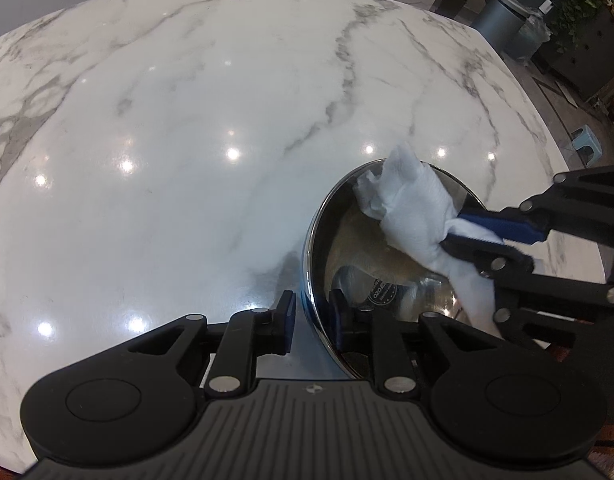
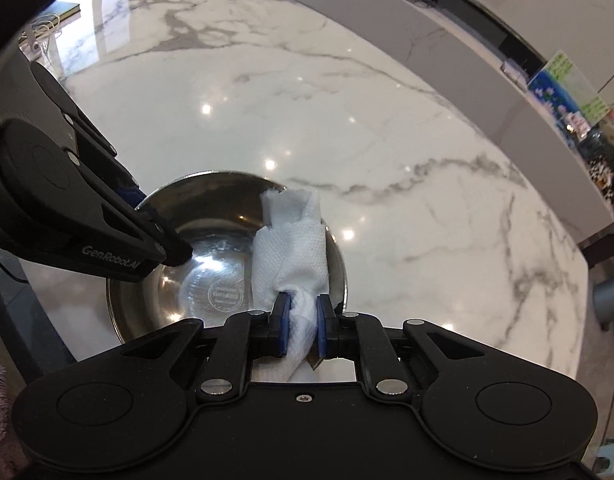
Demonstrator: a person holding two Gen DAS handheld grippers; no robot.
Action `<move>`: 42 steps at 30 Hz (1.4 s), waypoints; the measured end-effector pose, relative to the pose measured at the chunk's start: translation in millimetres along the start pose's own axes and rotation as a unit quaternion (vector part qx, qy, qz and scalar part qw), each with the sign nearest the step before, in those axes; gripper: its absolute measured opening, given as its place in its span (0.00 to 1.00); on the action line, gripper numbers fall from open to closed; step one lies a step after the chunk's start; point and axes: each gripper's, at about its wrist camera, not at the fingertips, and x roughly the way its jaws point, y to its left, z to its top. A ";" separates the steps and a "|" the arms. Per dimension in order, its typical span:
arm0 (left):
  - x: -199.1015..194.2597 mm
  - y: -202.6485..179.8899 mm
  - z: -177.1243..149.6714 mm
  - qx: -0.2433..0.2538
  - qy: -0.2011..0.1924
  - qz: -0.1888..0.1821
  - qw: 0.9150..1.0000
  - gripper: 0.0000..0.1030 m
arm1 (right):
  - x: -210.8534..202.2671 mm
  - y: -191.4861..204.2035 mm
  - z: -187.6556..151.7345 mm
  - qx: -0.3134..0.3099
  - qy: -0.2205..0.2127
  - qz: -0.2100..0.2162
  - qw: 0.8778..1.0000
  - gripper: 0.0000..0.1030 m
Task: Clean bowl
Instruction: 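Rub the towel along the inner wall with the right gripper while the left holds the rim, then wipe the bowl bottom with the towel in the right gripper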
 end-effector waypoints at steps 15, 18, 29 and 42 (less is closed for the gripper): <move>3.9 7.4 -2.7 -0.009 -0.005 -0.020 1.000 0.17 | 24.5 -3.5 5.8 0.029 0.014 0.035 0.999 0.10; 3.9 7.8 -3.8 -0.010 -0.007 -0.021 1.000 0.17 | 26.8 -3.0 5.9 0.034 0.016 0.043 0.998 0.11; 4.0 7.8 -3.5 -0.014 -0.009 -0.017 1.000 0.17 | 27.1 3.0 3.6 0.035 0.024 0.078 0.996 0.11; 1.6 2.2 1.6 -0.017 -0.007 -0.008 1.000 0.18 | 15.9 6.4 -2.6 0.008 0.040 0.086 0.996 0.10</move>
